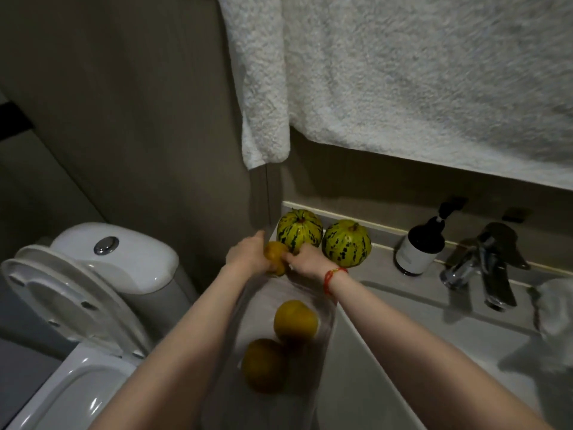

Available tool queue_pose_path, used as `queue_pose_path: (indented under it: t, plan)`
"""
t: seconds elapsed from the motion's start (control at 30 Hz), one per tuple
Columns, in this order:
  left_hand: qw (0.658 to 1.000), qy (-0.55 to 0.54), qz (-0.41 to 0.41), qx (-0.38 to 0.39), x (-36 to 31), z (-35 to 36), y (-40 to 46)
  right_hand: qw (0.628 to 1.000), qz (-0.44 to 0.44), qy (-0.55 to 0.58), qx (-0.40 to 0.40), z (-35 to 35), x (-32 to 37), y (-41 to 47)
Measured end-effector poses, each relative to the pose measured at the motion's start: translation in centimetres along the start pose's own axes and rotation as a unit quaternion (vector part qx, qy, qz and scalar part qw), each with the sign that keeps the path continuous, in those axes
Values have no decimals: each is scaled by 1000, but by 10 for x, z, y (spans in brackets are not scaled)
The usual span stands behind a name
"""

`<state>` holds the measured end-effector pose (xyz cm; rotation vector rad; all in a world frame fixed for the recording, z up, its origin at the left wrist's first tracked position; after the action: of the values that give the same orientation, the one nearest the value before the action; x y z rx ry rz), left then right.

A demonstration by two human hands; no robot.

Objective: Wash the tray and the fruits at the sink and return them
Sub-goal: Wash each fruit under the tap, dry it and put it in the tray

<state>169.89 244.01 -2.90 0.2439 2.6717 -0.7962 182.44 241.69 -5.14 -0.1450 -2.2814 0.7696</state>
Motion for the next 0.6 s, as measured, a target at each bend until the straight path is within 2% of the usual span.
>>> queue_pose_path:
  t: [0.17, 0.4, 0.5, 0.6]
  plan:
    - [997, -66, -3, 27, 2, 16, 19, 998, -14, 62, -6, 12, -4, 16]
    - [990, -116, 13, -82, -3, 0, -10, 981, -53, 168, -80, 7, 3, -12]
    - [981, -136, 57, -127, -25, -12, -36, 971, -76, 171, -146, -8, 4, -46]
    - [973, -155, 114, -125, -65, -12, -54, 963, -84, 154, -204, -31, -9, -86]
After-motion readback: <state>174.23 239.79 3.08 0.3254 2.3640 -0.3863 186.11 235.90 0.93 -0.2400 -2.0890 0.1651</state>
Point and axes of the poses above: each hand's wrist, its own y-axis towards the middle knuckle, its own z-axis out of the palm, x = y × z, the point moved 7 cm from there along y, towards the middle knuckle, and after that the axes turned 14 degrees about x, right-handed, at the moved point
